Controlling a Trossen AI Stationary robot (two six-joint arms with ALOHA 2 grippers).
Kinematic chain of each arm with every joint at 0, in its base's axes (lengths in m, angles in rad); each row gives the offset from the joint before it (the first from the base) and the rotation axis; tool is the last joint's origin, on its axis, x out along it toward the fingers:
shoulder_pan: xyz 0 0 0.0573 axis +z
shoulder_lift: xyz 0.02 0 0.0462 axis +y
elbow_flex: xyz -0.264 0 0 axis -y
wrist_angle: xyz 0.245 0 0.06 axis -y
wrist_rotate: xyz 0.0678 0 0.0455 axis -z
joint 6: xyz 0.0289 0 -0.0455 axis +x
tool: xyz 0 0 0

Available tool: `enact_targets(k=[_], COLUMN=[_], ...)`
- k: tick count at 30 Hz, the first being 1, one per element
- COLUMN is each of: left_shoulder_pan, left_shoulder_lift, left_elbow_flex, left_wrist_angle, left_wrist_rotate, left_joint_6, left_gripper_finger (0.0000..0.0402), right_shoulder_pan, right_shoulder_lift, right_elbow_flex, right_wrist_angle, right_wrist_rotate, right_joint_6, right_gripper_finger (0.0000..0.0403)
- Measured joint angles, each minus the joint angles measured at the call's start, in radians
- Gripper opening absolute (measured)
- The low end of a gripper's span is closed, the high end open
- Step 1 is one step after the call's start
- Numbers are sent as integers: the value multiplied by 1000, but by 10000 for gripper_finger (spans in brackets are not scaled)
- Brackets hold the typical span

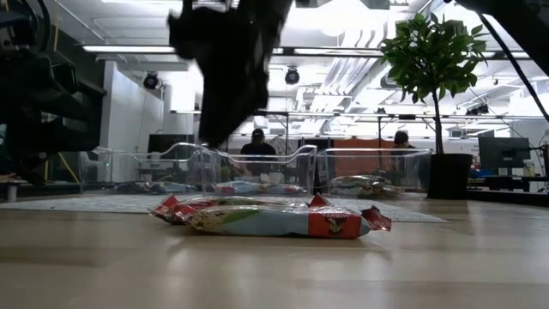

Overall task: Pick and place Granola Bars by type
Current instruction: Put the red granola bar into the middle transparent bin

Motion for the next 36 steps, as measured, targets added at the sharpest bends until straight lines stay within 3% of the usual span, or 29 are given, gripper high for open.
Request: enact_targets(k=[7, 18, 32, 36], left_shoulder_pan=[0, 0, 0, 0], left_shoulder_lift=[0, 0, 0, 0], left_elbow_flex=[0, 0, 0, 0], left_wrist_angle=[2, -5, -21, -21], left_wrist_rotate=[53, 90, 90, 90], left_joint_6=[30, 47, 47, 44], left_gripper_finger=[206, 206, 206, 206], right_shoulder_pan=[53, 89, 111, 143], right_shoulder_lift=[4, 2, -65, -64], right_elbow_flex=[-184, -204, -215, -246], right_wrist_angle=[58, 113, 172, 160], right_wrist_rotate=[-33, -139, -168, -117], right_joint_6=[225, 311, 229, 183], right_gripper_finger=[177, 177, 177, 177])
